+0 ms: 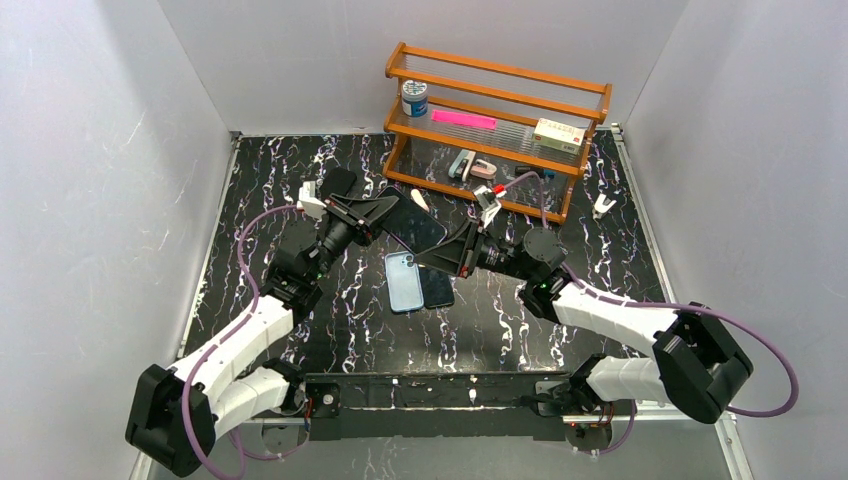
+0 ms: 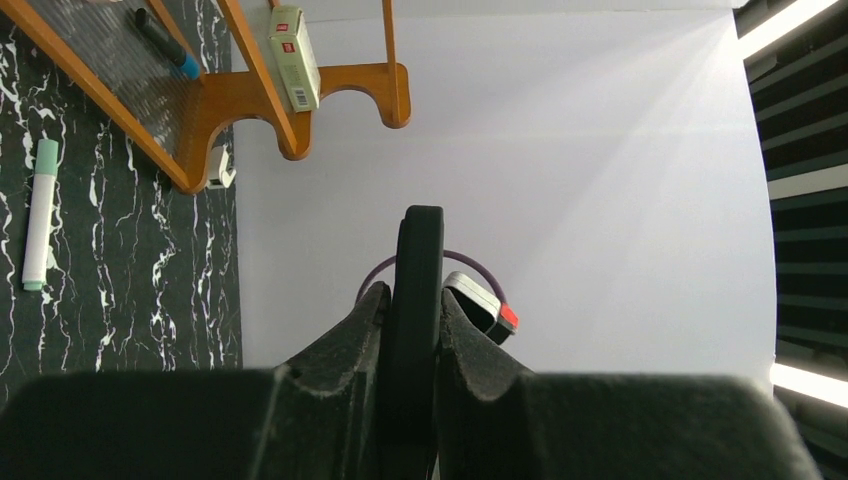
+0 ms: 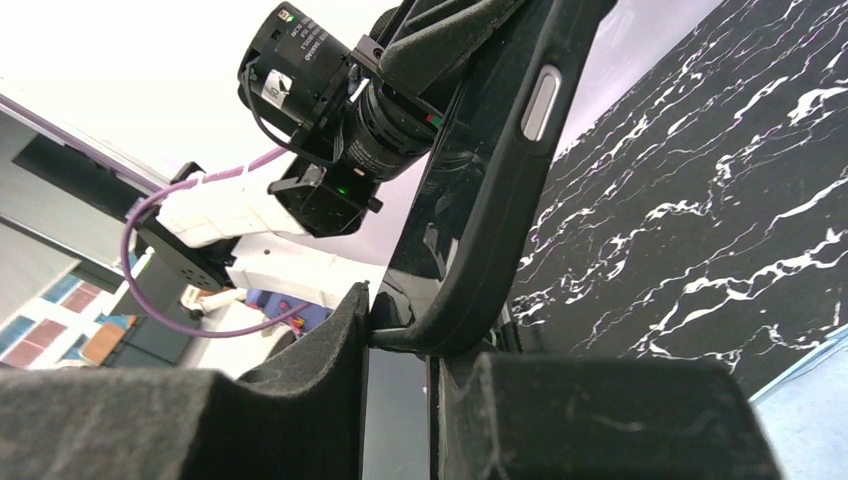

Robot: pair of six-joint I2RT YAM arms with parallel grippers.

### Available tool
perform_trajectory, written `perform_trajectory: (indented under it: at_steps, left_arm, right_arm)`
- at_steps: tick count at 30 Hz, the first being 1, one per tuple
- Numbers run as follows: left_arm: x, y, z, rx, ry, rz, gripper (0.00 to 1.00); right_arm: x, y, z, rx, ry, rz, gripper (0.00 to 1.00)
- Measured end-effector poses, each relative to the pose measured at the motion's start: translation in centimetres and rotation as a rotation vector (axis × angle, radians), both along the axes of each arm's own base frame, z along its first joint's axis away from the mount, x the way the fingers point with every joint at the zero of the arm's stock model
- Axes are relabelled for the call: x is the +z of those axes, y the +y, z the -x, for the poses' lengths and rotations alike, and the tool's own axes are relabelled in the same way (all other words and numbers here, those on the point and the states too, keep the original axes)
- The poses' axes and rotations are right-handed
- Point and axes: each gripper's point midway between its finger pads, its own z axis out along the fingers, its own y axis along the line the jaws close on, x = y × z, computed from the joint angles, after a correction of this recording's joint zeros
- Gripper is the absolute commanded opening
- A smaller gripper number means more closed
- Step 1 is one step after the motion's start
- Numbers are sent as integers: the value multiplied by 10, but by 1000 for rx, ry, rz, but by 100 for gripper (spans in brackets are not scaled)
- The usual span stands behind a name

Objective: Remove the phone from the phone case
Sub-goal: Remove the phone case from the phone.

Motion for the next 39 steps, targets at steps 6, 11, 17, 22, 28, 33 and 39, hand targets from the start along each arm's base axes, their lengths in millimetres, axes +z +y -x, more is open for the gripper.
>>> perform_trajectory:
  at_steps: [6, 11, 17, 22, 28, 33, 39]
  left_arm:
    - [1, 0, -2, 2, 39, -7, 0]
    - [10, 3, -5, 11, 36, 0, 0]
    - [8, 2, -4, 8, 48, -7, 0]
    - [11, 1, -1, -3, 38, -4, 0]
    - [-2, -1, 1, -14, 82, -35, 0]
    - [-13, -1, 1, -11, 99, -80, 0]
    - [-17, -2, 3, -30, 74, -128, 0]
  right_arm:
    - [0, 1, -4, -5, -130, 64, 1]
    - [7, 2, -8, -3, -247, 117, 1]
    - [4, 1, -4, 18, -357, 151, 5]
    - [5, -1, -1, 21, -420, 160, 10]
    - [-15, -3, 3, 49, -564, 224, 12]
    - [-32, -5, 1, 51, -617, 281, 15]
    - [-47, -11, -2, 30, -629, 331, 29]
